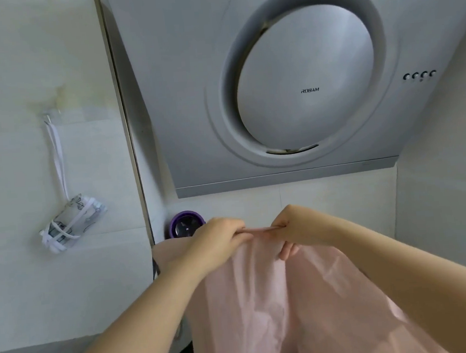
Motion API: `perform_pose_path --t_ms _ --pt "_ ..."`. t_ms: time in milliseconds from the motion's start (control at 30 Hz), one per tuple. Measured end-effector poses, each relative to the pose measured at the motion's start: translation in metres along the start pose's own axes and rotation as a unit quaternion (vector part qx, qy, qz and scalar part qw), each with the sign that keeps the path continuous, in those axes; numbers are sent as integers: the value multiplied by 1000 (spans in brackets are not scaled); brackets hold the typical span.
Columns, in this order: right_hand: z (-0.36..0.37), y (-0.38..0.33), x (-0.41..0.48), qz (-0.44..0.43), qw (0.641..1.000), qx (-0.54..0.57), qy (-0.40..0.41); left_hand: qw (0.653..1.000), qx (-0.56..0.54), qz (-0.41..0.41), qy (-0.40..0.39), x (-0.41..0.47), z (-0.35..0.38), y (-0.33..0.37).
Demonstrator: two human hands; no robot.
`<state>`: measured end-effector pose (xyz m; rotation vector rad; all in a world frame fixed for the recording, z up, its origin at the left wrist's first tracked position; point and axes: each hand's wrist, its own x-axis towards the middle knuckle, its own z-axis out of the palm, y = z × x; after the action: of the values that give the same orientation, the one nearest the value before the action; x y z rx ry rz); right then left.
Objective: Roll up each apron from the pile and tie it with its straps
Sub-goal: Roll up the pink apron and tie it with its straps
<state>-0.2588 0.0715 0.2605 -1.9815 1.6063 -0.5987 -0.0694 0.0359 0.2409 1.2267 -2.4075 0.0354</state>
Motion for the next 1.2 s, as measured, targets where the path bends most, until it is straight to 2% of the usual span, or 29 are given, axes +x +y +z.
perform_pose_path --t_ms 200,333,467,600,700,800,833,900,1000,1033,1100,1133,1200 --pt "7 52 -2 43 997 -44 47 981 102 117 120 5 -25 -25" --pt "17 100 2 124 989 -56 62 964 140 128 185 7 -57 -51" --pt "10 118 5 131 986 -72 72 944 213 157 196 3 -74 -76" --pt "4 114 15 107 974 -139 143 942 218 146 209 -1 -72 -90" --pt "5 115 14 109 947 -207 220 944 212 125 221 -8 -67 -97" --pt "8 123 14 114 926 -261 248 957 183 78 212 -18 -58 -105" --pt "9 126 14 114 933 -226 254 962 175 59 203 -21 -54 -108" --pt "7 131 15 110 955 -87 261 965 169 31 199 -27 -45 -116" --pt "3 137 11 113 951 133 256 967 163 -21 195 -31 -37 -127" --pt "3 138 9 113 933 232 251 968 160 -39 192 -31 -35 -129" --pt "4 141 7 110 860 451 211 968 151 -73 185 -33 -34 -133" --pt "3 142 6 114 824 522 189 969 143 -86 183 -34 -33 -135" --pt "0 145 3 128 789 583 143 970 118 -102 184 -37 -32 -139"
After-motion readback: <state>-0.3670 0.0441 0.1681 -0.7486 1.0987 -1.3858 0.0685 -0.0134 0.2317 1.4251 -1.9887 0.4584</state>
